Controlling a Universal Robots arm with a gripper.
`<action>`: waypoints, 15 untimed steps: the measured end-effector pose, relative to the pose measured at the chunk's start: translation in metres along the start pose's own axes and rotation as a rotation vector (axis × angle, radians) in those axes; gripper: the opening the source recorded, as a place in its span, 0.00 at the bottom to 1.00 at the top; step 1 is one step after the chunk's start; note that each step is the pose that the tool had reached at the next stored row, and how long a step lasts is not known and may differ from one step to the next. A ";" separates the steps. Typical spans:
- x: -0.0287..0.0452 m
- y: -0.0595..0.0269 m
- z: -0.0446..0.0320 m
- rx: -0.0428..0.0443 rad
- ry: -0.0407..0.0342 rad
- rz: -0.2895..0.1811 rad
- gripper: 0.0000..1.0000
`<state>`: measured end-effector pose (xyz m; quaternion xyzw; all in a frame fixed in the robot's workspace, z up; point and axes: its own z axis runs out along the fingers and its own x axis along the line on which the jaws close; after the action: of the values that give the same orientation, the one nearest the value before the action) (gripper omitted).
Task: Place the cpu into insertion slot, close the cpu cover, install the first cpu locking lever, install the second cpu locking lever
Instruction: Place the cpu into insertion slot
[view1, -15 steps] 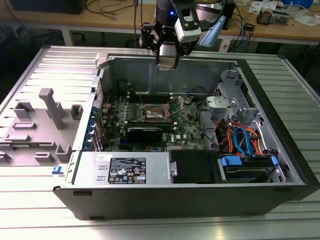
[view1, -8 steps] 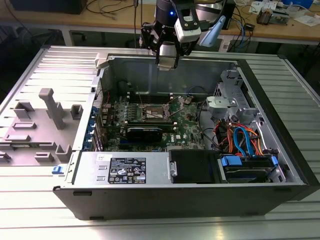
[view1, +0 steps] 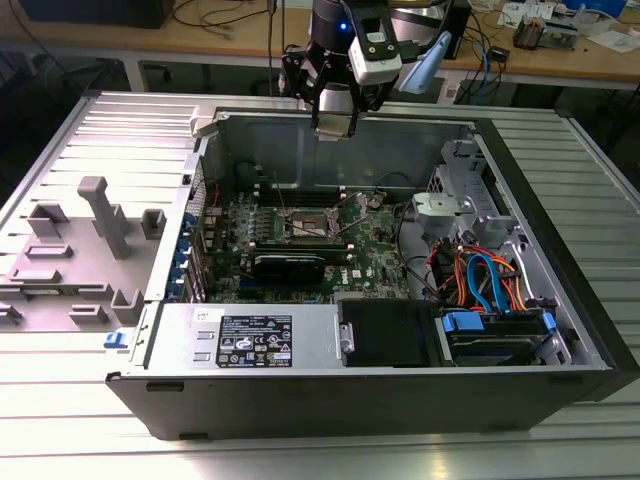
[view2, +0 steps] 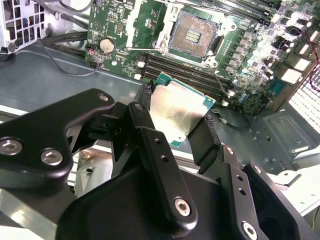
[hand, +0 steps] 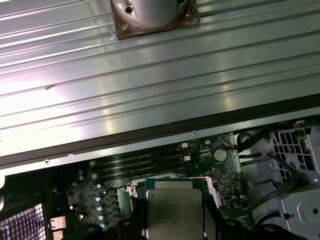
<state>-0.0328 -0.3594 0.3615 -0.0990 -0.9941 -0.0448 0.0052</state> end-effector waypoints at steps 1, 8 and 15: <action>0.0000 0.0000 0.0000 0.0000 -0.0001 0.001 0.55; 0.0000 0.0000 0.0000 0.0000 -0.0003 0.003 0.55; 0.0000 0.0000 0.0000 -0.0001 -0.0005 0.005 0.55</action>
<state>-0.0328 -0.3594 0.3615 -0.1015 -0.9938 -0.0448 0.0051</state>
